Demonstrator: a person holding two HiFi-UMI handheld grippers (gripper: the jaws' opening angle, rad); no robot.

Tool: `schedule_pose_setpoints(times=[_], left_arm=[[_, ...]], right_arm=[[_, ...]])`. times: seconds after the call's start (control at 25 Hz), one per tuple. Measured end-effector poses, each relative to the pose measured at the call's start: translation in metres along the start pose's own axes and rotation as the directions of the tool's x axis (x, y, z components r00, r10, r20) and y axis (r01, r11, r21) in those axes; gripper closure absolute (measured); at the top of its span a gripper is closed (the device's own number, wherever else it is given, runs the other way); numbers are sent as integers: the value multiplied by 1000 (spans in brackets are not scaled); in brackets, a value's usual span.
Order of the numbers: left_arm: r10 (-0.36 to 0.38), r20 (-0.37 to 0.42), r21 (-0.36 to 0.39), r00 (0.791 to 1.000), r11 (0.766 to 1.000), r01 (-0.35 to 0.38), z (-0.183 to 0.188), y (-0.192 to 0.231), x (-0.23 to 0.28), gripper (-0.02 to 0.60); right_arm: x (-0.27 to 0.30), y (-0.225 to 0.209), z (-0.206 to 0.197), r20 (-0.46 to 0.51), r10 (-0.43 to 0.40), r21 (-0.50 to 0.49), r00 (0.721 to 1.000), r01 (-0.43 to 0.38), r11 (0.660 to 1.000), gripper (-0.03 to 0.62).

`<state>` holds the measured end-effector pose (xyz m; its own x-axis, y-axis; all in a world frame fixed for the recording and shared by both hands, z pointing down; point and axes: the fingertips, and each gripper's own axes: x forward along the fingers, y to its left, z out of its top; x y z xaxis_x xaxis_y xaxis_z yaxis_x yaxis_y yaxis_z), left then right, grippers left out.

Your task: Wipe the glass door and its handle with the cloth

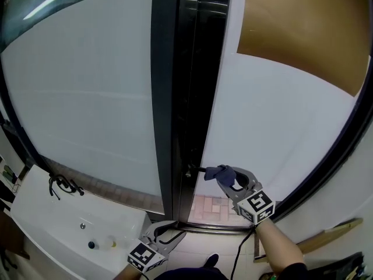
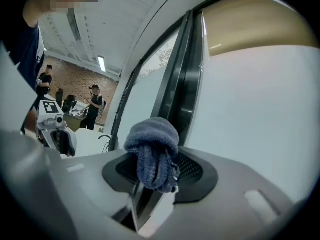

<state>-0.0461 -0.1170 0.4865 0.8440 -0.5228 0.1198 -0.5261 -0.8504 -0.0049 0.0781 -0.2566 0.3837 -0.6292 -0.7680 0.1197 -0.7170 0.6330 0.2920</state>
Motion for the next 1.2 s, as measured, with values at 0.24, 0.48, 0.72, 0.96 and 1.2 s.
schedule_pose_setpoints(times=[0.24,0.48,0.72,0.96,1.2], left_arm=[[20,19,13,1000,1000,-20,7,3,15,436],[62,21,-4,998,998,-62,7,8,19,436],[99,16,-22,995,995,-99,2,11,22,436],[109,7,-30,994,994,-108,0,9,28,436],[104,6,-25,995,994,-104,2,5,32,436]], right_arm=[[68,-19,28,-49,23,-278,999,-36,960,424],[124,-21,24,-131,-15,-573,991,-63,817,425],[160,-19,9,-163,-45,-775,986,-100,624,427],[170,-20,2,-173,-48,-841,984,-122,527,430],[154,-27,-21,-196,-85,-877,977,-135,462,430]])
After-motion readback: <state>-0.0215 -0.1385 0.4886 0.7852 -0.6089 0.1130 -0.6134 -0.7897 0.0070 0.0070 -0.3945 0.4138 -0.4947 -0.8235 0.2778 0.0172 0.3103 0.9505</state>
